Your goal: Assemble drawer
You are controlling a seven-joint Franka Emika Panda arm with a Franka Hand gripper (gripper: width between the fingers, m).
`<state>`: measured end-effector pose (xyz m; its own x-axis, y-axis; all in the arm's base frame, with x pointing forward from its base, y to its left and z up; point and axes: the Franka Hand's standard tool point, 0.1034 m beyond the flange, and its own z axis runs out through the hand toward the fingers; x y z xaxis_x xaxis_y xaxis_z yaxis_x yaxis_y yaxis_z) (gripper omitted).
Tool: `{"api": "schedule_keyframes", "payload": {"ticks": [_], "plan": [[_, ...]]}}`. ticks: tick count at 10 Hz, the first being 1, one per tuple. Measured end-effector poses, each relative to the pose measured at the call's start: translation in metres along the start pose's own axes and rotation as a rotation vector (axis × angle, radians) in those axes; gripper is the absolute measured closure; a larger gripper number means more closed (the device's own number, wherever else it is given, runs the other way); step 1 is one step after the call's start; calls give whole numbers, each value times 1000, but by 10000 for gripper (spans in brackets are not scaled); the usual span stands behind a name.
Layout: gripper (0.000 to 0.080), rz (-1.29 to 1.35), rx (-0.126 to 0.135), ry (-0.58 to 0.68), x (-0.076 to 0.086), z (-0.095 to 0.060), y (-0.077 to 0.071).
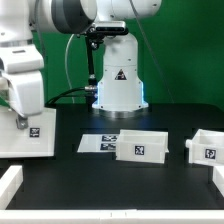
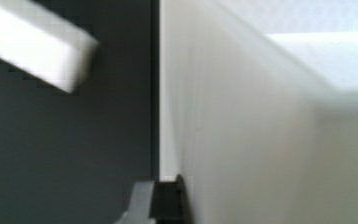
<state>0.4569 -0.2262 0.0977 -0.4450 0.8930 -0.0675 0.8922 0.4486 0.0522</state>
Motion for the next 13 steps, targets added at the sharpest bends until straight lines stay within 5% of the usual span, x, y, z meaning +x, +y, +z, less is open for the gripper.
{"api": "schedule_keyframes", "payload": {"ticks": [2,3,4,6,8,11,12,13], "plan": [[742,113,-150,-169,-2,-17,12],[744,144,-180,-186,9,-12,9],[753,193,-197,-181,22,-12,21],[766,252,-307,-209,44,-15,52],[786,299,-355,-233,66,-18,82],[744,294,-340,-247,59,-17,73],[559,297,-340,-250,57,-18,72],[559,295,-344,-255,55,-21,75]]}}
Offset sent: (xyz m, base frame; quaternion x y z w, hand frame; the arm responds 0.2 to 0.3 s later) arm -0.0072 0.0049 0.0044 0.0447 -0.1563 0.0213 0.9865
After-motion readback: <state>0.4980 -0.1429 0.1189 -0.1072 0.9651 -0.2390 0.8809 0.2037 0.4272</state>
